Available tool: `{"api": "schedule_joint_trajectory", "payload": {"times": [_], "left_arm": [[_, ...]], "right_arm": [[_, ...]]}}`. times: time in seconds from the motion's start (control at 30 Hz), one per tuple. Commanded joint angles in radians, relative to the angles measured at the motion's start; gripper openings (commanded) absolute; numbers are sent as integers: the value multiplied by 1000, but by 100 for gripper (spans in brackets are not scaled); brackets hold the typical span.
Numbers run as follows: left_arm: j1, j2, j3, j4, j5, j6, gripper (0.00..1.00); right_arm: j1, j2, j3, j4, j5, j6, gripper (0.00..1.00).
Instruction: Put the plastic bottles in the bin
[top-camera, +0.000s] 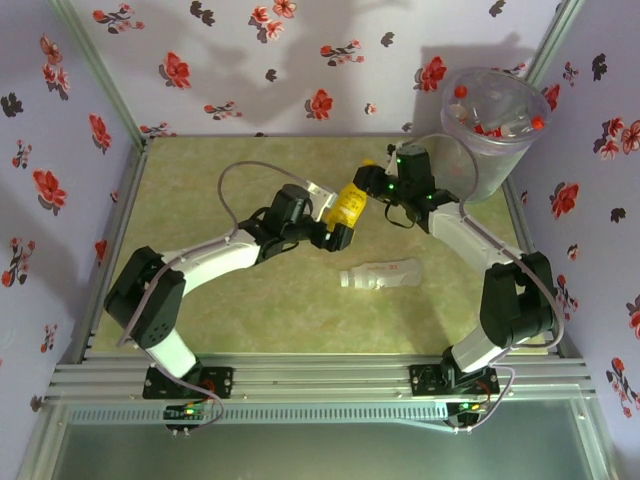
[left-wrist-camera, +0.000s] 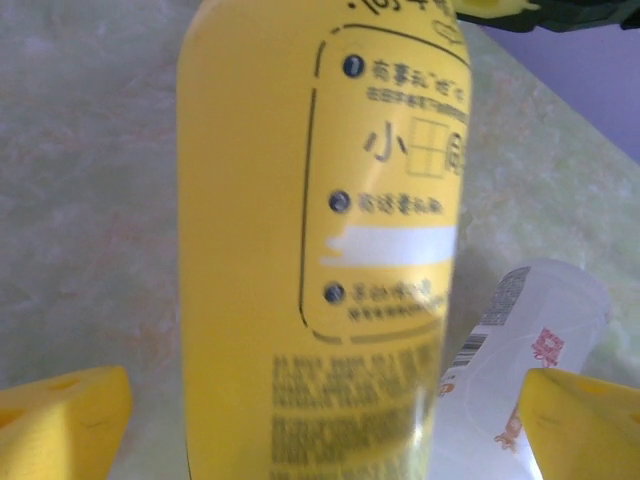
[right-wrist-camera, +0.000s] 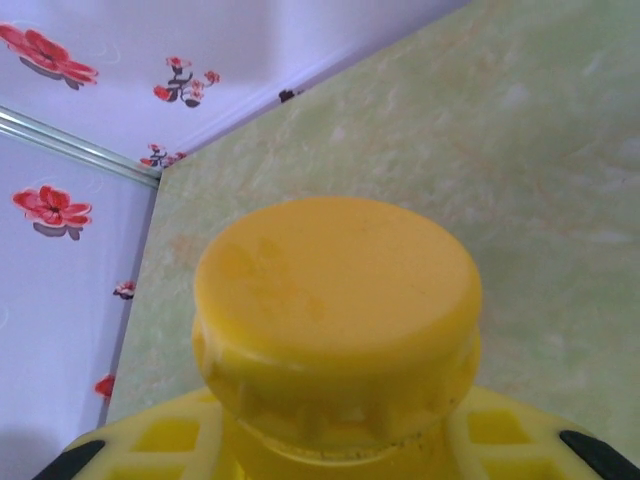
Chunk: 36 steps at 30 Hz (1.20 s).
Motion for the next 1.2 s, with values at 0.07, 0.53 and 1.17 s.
{"api": "schedule_joint_trajectory", "payload": {"times": [0.07,0.53,1.17], "left_arm": [[-4,-135,-68,33,-17,-8,100],[-5,-76,-202,193,73,-145,100],[-33,-36,-157,200,100,-166,99]], "right_arm": [[-38,-79,103,-14,172,-129,33],[-196,-57,163,540,611,-257,33],[-502,20,-23,1077,579,303,36]]}}
